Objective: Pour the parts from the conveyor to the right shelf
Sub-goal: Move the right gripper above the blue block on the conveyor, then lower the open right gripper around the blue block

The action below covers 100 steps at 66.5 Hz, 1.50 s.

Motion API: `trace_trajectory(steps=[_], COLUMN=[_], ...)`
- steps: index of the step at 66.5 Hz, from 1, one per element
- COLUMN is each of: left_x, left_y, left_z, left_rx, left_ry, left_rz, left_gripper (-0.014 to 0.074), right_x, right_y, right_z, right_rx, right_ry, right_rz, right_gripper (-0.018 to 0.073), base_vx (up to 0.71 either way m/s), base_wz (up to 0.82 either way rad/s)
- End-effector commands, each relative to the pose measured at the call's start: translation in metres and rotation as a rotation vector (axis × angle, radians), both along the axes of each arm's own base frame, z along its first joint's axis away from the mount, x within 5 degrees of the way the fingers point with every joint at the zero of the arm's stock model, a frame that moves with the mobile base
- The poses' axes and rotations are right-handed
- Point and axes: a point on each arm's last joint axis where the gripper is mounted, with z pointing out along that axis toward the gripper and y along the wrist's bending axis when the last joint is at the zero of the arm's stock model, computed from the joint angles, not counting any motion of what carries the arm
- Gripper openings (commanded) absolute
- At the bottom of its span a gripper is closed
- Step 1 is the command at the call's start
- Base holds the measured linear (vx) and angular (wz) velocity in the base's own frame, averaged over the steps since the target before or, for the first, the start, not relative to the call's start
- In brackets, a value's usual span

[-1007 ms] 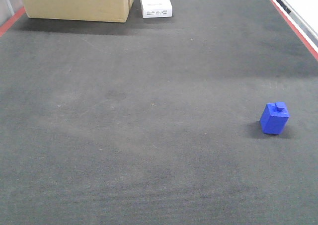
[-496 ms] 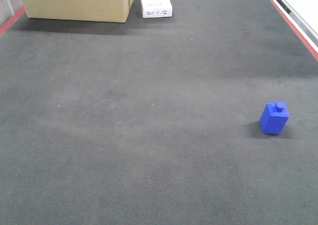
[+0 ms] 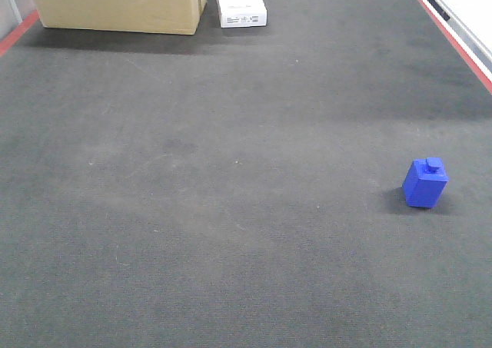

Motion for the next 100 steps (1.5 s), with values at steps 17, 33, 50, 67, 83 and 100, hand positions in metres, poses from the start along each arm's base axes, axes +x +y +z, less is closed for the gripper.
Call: trace_trajectory(steps=[17, 33, 50, 67, 83, 100], left_x=[-0.001, -0.001, -0.001, -0.001, -0.001, -0.001], left_y=[-0.001, -0.001, -0.001, -0.001, -0.001, -0.001], left_z=[0.014, 0.014, 0.014, 0.014, 0.014, 0.014], left_rx=[-0.015, -0.015, -0.015, -0.015, -0.015, -0.015], left_ry=[-0.109, -0.109, -0.109, -0.109, -0.109, -0.109], left_rz=[-0.007, -0.007, -0.007, -0.007, -0.007, -0.007], left_gripper=[-0.0006, -0.0006, -0.0006, -0.0006, -0.0006, -0.0006], right_x=[0.006, 0.087, 0.150, 0.180, 0.186, 0.228], right_y=[-0.003, -0.015, -0.020, -0.022, -0.023, -0.029], right_z=[0.131, 0.149, 0.113, 0.094, 0.077, 0.070], right_rx=[-0.023, 0.093, 0.118, 0.062, 0.187, 0.201], right_ry=[-0.045, 0.342, 0.602, 0.671, 0.819, 1.118], right_rz=[-0.048, -0.090, -0.106, -0.116, -0.112, -0.173], right_gripper=[-0.0005, 0.0069, 0.0501, 0.0727, 0.0680, 0.0619], base_vx=[0.00, 0.00, 0.00, 0.00, 0.00, 0.00], base_wz=[0.00, 0.00, 0.00, 0.00, 0.00, 0.00])
